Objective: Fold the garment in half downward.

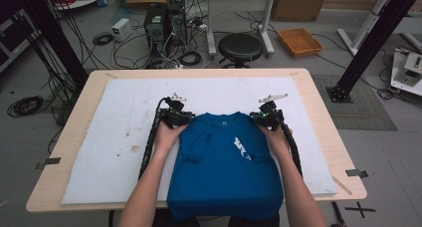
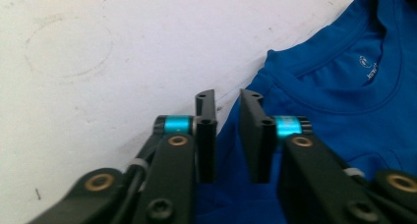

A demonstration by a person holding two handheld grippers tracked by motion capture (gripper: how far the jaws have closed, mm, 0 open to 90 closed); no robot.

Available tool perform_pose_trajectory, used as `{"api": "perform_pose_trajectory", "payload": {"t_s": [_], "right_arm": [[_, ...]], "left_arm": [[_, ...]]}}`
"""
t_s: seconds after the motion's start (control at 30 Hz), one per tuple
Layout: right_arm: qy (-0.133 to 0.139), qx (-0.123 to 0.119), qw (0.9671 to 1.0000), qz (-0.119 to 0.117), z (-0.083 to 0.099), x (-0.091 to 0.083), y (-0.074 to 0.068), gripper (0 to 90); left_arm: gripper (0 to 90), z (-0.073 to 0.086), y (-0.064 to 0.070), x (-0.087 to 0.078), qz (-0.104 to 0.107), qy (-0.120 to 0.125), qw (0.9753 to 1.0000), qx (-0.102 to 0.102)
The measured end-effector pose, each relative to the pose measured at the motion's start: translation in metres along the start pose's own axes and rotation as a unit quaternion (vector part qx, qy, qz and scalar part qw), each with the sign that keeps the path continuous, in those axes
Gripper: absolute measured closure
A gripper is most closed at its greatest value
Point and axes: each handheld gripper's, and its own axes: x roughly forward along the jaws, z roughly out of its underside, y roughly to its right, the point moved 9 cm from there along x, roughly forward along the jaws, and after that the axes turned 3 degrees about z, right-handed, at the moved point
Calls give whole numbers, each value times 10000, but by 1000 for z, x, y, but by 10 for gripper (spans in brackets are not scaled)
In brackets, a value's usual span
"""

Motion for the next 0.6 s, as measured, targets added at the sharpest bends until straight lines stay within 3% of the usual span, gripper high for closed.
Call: {"api": "perform_pose_trajectory", "payload": {"t_s": [0.07,0.17,0.27,0.33,0.47,0.6], "right_arm": [[14,-15,10000,3,0,0,0,870],[-6,-32,10000,11,0,-1,-1,869],[7,-20,10000,2,-1,-1,-1,870],[18,-21,10000,-3,-1,-1,-1,870],[11,10,10000,-27,-1,-2,-1,870],[96,40,9999,-85,-2,-4,0,870]], "left_arm": [[740,3,1,2,-71,-153,9997,149],[744,3,1,3,-180,-193,9994,244],[854,3,5,3,-155,-239,9988,395],[869,3,6,3,-191,-263,9985,452],[876,2,3,2,-75,-161,9995,258],[879,-3,2,-3,49,92,9999,121]]}}
